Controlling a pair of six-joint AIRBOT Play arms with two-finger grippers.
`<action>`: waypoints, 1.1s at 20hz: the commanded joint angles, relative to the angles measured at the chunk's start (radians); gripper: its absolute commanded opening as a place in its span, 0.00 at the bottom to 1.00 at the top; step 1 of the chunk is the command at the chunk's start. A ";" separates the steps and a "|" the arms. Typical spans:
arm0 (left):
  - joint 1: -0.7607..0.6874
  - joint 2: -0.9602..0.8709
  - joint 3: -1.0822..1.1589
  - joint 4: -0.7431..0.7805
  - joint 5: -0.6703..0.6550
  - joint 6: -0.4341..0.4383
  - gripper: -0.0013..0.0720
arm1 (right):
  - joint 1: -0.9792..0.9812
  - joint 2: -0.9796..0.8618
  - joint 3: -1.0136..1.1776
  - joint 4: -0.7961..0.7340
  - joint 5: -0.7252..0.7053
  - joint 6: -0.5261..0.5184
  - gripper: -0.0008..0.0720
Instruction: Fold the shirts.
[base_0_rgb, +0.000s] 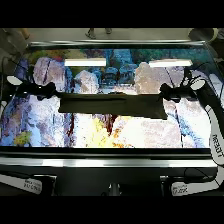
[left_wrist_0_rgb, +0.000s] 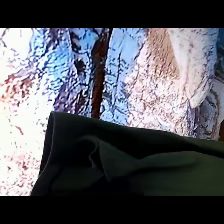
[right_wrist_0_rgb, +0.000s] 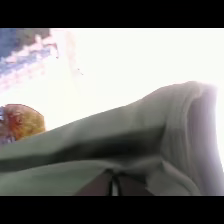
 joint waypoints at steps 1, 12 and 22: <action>-0.024 -0.105 0.031 -0.021 -0.016 -0.092 0.42 | 0.021 -0.080 0.010 0.017 0.004 -0.004 0.69; 0.020 0.144 0.069 0.006 -0.121 -0.039 0.85 | -0.044 -0.178 0.043 0.023 0.247 -0.044 1.00; -0.327 0.076 0.059 0.001 0.002 -0.045 0.06 | 0.061 -0.036 0.123 0.204 0.282 -0.017 0.03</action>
